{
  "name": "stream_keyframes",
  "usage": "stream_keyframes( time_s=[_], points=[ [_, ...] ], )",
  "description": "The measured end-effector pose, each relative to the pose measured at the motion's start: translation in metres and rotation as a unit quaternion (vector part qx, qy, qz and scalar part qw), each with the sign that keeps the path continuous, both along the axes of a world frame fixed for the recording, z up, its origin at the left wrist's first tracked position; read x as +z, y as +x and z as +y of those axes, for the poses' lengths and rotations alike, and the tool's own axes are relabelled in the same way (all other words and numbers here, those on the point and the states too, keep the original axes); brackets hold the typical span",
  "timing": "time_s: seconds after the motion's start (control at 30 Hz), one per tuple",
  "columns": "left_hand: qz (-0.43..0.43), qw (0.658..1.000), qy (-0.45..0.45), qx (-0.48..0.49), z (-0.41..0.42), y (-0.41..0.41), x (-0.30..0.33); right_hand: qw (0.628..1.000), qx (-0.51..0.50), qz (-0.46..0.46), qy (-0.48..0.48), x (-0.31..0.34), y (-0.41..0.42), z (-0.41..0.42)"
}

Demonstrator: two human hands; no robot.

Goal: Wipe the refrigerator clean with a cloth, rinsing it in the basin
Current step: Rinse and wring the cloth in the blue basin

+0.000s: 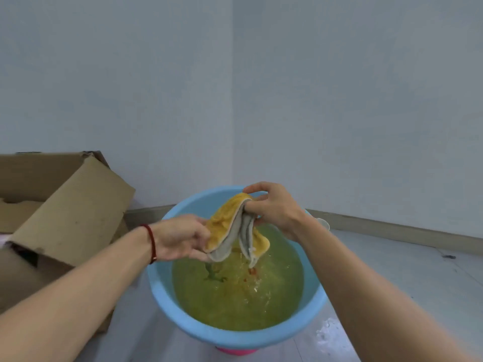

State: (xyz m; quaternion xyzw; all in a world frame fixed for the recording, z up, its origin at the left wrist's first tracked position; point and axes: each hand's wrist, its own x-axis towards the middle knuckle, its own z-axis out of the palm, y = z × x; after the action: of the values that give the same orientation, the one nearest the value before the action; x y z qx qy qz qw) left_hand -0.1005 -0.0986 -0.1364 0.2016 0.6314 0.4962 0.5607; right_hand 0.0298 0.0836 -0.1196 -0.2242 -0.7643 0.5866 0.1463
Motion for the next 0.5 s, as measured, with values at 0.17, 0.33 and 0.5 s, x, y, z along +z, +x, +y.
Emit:
stream_keyframes(
  time_s=[0.17,0.33,0.5],
  points=[
    [0.090,0.993,0.060,-0.042,0.017,0.041,-0.026,0.989,0.057,0.008,-0.135,0.011,0.002,-0.003],
    [0.189,0.976,0.109,0.015,0.038,0.046,-0.033,0.927,0.094,0.095,-0.351,0.002,0.024,0.004],
    [0.583,0.781,0.200,-0.104,0.047,0.024,-0.003,0.877,0.105,0.025,-0.467,-0.047,0.031,-0.016]
  ],
)
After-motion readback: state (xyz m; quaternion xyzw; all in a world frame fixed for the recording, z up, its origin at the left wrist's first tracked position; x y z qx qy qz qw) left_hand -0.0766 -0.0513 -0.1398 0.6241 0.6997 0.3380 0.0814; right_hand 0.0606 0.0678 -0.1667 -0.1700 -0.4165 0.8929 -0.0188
